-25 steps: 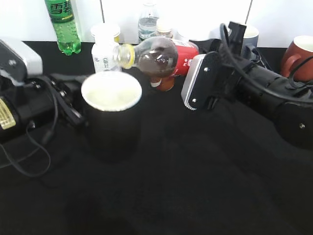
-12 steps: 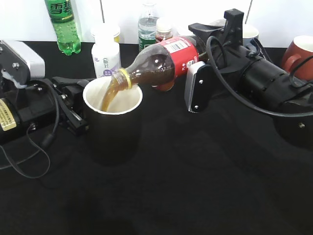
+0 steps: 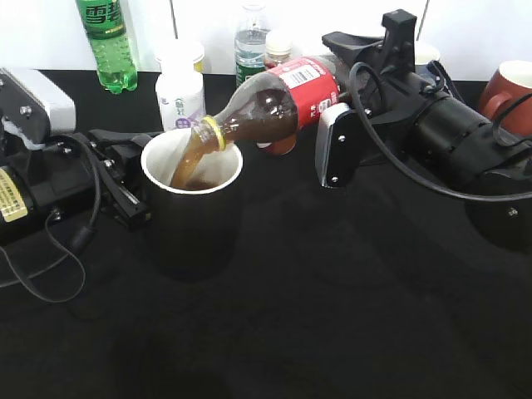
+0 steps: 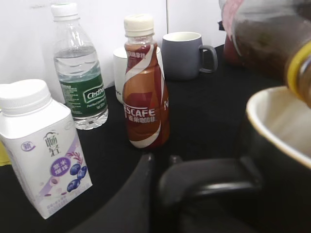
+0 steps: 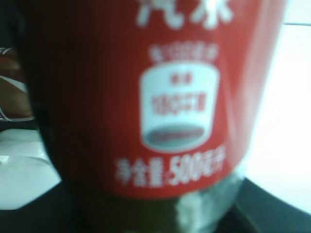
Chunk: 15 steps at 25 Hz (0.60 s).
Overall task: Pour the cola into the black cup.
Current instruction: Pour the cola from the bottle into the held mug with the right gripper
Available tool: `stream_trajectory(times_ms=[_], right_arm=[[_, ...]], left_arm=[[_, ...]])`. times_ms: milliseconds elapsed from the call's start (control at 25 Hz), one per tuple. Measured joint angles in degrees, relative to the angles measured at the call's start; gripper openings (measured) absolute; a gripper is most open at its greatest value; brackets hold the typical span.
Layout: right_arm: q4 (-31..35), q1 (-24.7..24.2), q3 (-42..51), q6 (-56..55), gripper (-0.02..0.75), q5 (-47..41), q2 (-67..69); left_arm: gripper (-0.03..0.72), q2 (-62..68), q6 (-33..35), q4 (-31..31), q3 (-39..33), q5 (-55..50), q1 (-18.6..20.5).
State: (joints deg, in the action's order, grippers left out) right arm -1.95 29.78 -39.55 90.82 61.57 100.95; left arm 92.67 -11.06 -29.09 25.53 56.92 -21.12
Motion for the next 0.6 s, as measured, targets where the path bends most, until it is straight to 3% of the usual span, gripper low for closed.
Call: stream_trajectory(times_ms=[400, 600], right_arm=[[0.0, 0.0, -0.1, -0.7, 0.365, -0.3, 0.0], [-0.2, 0.0, -0.1, -10.4, 0.365, -0.9, 1.2]], left_arm=[[0.05, 0.0, 0.0, 0.0, 0.0, 0.0, 0.0], [0.05, 0.0, 0.1, 1.7, 0.0, 1.3, 0.0]])
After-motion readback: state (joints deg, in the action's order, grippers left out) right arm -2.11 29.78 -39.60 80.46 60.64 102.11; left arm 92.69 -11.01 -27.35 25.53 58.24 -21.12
